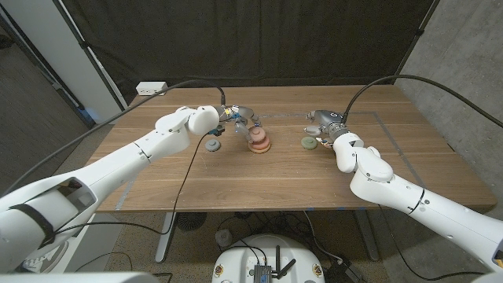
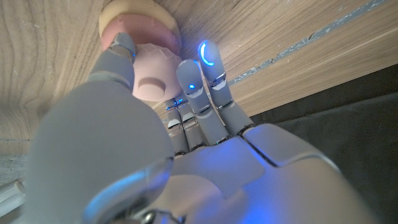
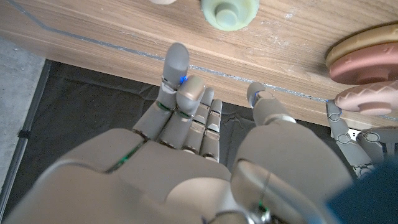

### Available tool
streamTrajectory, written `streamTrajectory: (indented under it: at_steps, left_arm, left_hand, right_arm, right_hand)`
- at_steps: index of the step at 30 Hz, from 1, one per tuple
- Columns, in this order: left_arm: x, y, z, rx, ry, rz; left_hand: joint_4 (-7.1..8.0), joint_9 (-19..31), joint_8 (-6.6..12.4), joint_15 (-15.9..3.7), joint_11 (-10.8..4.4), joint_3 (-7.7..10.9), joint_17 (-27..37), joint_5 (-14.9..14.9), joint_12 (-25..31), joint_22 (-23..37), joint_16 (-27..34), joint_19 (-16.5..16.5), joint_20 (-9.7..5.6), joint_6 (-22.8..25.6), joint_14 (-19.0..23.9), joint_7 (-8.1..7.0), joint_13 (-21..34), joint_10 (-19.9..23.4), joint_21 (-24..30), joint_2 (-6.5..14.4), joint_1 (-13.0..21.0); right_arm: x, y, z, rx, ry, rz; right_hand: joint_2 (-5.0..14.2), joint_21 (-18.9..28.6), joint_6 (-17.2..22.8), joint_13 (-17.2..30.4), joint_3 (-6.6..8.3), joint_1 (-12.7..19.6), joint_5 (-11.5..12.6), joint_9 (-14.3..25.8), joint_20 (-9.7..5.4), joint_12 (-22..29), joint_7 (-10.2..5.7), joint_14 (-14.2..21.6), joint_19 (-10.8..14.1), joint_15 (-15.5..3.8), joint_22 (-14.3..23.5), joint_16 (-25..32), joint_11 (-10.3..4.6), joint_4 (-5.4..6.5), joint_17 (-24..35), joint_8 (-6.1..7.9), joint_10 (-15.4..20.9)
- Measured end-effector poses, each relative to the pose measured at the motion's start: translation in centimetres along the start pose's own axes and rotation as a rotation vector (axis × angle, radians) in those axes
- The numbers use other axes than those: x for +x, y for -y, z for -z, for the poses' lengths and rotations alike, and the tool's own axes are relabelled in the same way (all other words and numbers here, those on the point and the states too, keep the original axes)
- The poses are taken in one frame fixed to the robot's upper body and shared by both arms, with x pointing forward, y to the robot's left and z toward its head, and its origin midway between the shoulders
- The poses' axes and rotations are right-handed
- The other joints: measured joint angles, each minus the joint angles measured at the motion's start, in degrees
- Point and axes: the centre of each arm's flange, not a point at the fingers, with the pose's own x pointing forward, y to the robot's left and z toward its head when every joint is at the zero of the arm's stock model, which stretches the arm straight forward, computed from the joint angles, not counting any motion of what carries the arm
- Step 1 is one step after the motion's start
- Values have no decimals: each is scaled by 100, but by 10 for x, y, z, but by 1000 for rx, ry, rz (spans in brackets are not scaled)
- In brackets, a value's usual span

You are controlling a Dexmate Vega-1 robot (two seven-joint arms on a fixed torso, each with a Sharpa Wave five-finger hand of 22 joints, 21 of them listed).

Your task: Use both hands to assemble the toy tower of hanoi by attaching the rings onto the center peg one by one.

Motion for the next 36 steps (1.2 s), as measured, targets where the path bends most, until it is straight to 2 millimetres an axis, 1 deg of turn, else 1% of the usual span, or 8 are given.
streamTrajectory:
  at_steps: [11, 16, 28, 30, 36]
  left_arm:
    - [5, 5, -2, 1, 4, 10]
    - [7, 6, -3, 4, 4, 15]
    - [11, 11, -5, 4, 3, 26]
    - [12, 12, -4, 4, 2, 28]
    - [14, 15, -4, 3, 1, 32]
  left_hand:
    - [0, -6, -21, 0, 0, 0, 31, -21, -28, -1, -22, 0, 0, -28, 0, 25, 0, 0, 7, -8, -10]
    - [0, -2, -21, 0, -13, 0, 46, -22, -33, -1, -22, 0, 0, -40, 0, 19, 0, -13, 7, -7, -10]
    - [0, 3, -41, 0, -41, 0, 55, -24, -67, -1, -42, 0, 0, -80, 0, -3, 3, -19, 6, -28, -31]
    - [0, 3, -42, 0, -41, 0, 50, -40, -71, -1, -56, 0, 0, -80, 0, -3, 121, -19, 6, -29, -31]
    - [0, 3, -42, 0, -42, 0, 41, -41, -49, -1, -63, 0, 0, -99, -1, 16, 124, -19, 5, -29, -30]
  right_arm:
    - [0, 0, 1, 2, -1, 1]
    - [0, -1, 1, 3, -1, 0]
    - [-1, -2, 2, 7, -1, -2]
    - [0, -3, 2, 7, -2, -3]
    - [0, -3, 3, 8, -3, -4]
  right_hand:
    - [0, 0, 0, 0, 0, 0, 0, 0, 0, 0, 0, 0, 0, 0, -14, 0, -21, 0, 0, 0, 21]
    - [0, 0, 31, 0, 0, 0, -1, 0, 0, 0, 31, 0, 0, 0, -16, 0, -21, 0, 7, 0, 21]
    - [0, 0, 31, -1, 4, 0, -1, 0, 0, 1, 31, 0, 0, 0, -16, 0, -21, -5, 0, 1, 20]
    - [0, 0, 31, -1, 24, 0, -1, 0, 0, 3, 31, 0, 0, 0, -16, 0, -21, -25, 0, 1, 20]
    - [0, 0, 31, -1, 23, 0, -1, 20, 0, 3, 31, 0, 0, 0, -15, 0, -21, -25, 0, 1, 20]
